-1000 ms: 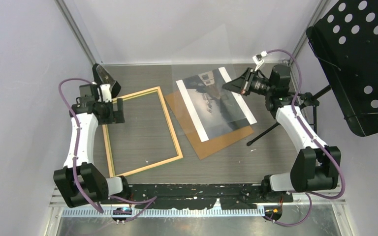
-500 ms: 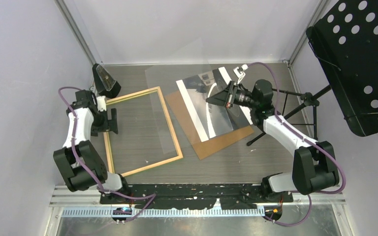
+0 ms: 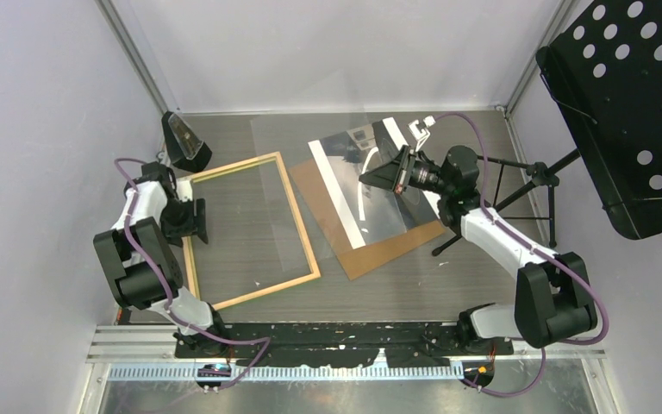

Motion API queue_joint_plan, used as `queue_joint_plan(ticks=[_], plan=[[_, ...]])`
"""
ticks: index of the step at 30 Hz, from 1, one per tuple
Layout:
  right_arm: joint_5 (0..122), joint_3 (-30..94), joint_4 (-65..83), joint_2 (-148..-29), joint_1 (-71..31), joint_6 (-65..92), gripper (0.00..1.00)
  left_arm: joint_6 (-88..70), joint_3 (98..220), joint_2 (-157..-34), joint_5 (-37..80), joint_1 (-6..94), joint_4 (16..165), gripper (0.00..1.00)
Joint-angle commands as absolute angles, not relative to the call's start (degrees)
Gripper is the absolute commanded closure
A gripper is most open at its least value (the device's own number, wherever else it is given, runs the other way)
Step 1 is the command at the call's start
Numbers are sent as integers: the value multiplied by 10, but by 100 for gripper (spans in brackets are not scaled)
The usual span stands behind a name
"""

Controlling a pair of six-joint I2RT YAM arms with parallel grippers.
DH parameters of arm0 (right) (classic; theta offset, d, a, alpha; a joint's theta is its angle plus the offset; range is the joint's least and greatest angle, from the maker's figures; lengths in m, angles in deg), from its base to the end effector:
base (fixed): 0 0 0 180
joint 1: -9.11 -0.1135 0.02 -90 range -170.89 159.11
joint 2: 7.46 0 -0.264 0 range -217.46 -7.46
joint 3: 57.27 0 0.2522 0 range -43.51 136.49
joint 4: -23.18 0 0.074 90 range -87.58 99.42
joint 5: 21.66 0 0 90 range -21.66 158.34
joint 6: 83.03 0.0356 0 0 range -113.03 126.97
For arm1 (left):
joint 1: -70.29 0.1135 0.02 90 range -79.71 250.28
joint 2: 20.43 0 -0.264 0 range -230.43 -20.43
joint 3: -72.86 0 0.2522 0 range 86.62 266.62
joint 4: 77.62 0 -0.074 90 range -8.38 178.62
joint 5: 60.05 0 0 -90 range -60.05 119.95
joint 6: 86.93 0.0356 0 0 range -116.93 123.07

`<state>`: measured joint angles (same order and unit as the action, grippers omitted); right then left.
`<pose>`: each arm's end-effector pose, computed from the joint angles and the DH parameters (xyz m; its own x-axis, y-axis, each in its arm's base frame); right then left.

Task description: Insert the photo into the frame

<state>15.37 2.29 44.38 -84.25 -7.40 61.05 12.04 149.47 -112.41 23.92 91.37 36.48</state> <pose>0.2755 0.1113 0.3024 -0.7180 0.2959 -0.6300 -0.6021 0.1900 0.7755 0.2709 0.1004 0.2024 -0.9644 -0.2056 -0.1661 -0.1948 0.9777 -0.0789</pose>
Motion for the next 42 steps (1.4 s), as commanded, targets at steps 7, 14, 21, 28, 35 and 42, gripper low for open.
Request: queue_joint_plan(ticks=[7,14,21,28,35,42], plan=[[155,12,492,-811,-78,595,95,114,1474,-1130,237,917,379,46],[157,9,483,-807,-78,583,95,108,1469,-1141,222,917,386,61],[163,11,464,-800,-77,565,95,100,1478,-1172,193,916,388,77],[167,11,451,-796,-73,554,95,95,1483,-1174,172,913,389,94],[167,12,448,-799,-69,550,95,84,1488,-1170,167,882,396,100],[167,13,440,-797,-62,542,95,60,1493,-1175,154,849,406,100]])
